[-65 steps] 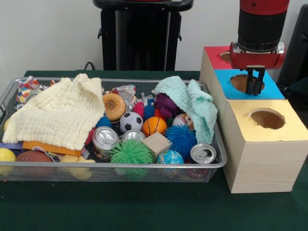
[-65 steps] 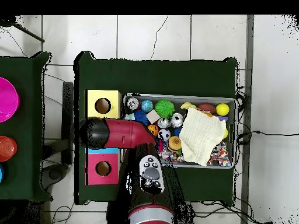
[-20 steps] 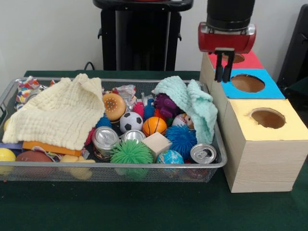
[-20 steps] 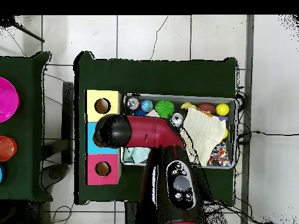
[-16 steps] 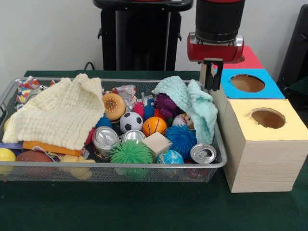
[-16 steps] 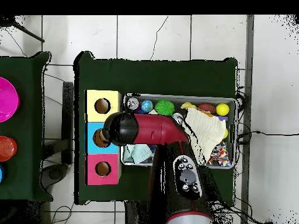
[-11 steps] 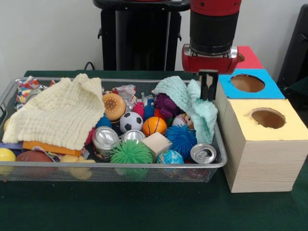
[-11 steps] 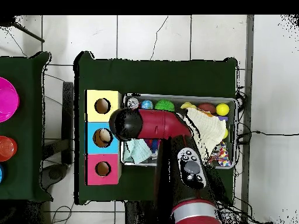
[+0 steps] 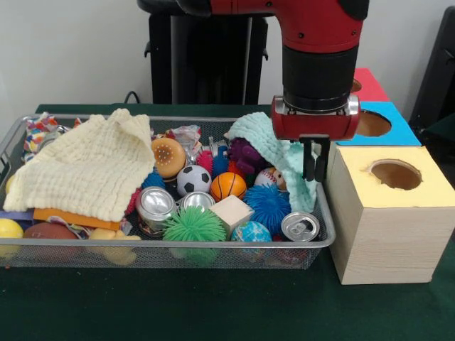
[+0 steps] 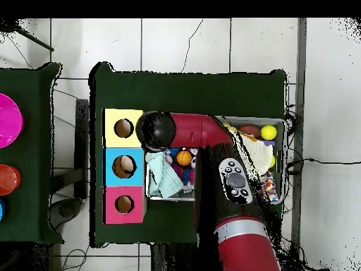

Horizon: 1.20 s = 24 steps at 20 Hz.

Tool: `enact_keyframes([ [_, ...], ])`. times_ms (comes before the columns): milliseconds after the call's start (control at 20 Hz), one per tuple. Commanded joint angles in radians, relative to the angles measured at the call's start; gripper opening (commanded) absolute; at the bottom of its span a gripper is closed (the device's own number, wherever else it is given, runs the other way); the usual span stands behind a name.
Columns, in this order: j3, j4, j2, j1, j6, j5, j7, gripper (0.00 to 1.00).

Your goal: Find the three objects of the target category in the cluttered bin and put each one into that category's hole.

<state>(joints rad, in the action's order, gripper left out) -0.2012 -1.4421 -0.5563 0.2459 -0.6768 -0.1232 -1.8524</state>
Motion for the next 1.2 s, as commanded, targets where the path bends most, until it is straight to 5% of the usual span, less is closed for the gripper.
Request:
enact_keyframes([
  [50,-0.122,0.120,0.049,0.054,-0.166,-0.061,0.197,1.00],
  [650,-0.164,0.117,0.041,0.108,-0.182,-0.087,0.220,1.00],
  [1200,-0.205,0.337,0.209,0.151,-0.296,-0.196,0.362,1.00],
])
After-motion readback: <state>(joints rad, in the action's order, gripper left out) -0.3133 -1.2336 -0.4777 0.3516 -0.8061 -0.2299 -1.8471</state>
